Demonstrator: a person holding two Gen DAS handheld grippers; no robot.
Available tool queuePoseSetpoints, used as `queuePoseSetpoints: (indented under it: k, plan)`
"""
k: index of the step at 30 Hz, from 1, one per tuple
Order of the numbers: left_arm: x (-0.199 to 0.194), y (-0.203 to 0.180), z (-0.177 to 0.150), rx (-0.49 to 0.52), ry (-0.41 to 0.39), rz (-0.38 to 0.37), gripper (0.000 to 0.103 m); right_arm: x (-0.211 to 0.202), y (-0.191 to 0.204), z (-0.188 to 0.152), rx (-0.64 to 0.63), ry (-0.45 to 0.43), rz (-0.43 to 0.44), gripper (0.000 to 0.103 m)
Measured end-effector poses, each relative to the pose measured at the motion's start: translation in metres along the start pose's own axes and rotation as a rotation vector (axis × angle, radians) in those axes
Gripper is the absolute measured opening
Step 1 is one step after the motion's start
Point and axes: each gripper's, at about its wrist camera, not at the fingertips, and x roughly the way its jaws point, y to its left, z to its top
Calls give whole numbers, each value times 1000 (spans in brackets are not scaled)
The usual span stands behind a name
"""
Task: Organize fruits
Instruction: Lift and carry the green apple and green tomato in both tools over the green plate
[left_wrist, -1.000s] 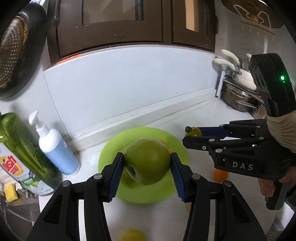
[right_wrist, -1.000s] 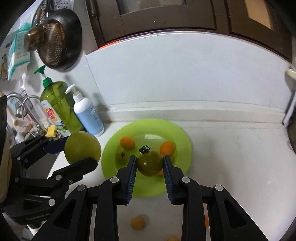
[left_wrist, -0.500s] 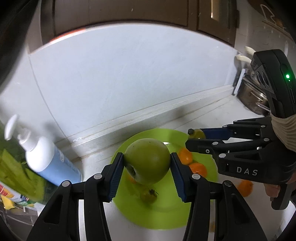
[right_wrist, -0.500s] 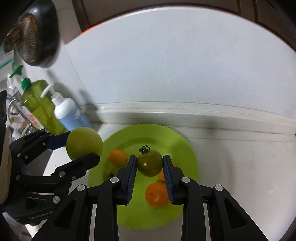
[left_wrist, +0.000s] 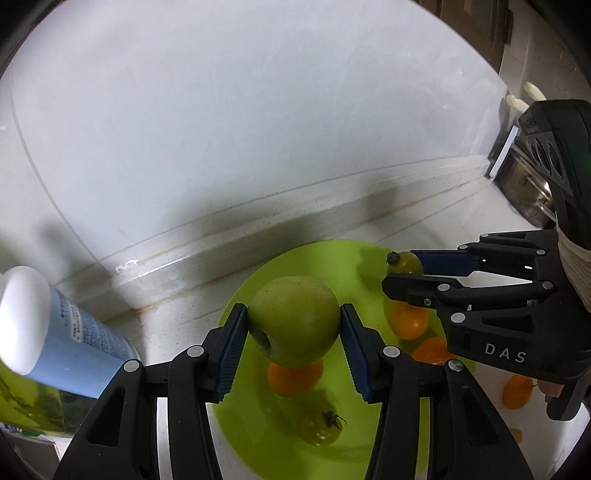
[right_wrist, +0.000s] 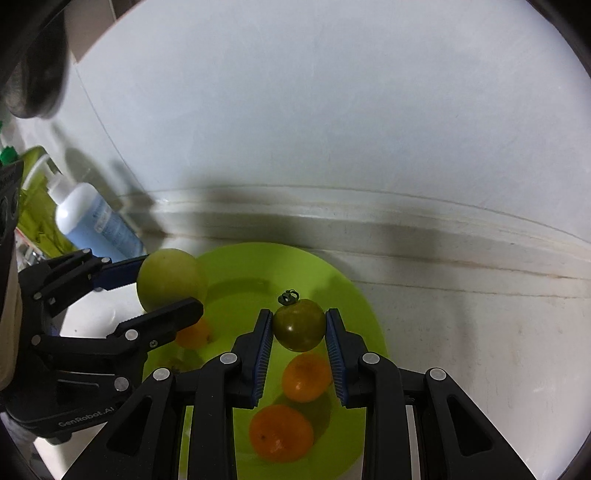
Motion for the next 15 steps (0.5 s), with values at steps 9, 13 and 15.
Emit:
queuePoseSetpoints:
  k: [9,13,15]
  plan:
    - [13,0,6,6,26,4,50,18,-4,2,6,41,4,30]
    - [19,-3,7,19,41,12,50,22,-4,3,1,47,2,30]
    - [21,-5,8,21,42,18,50,25,-3,3,-3,50,0,30]
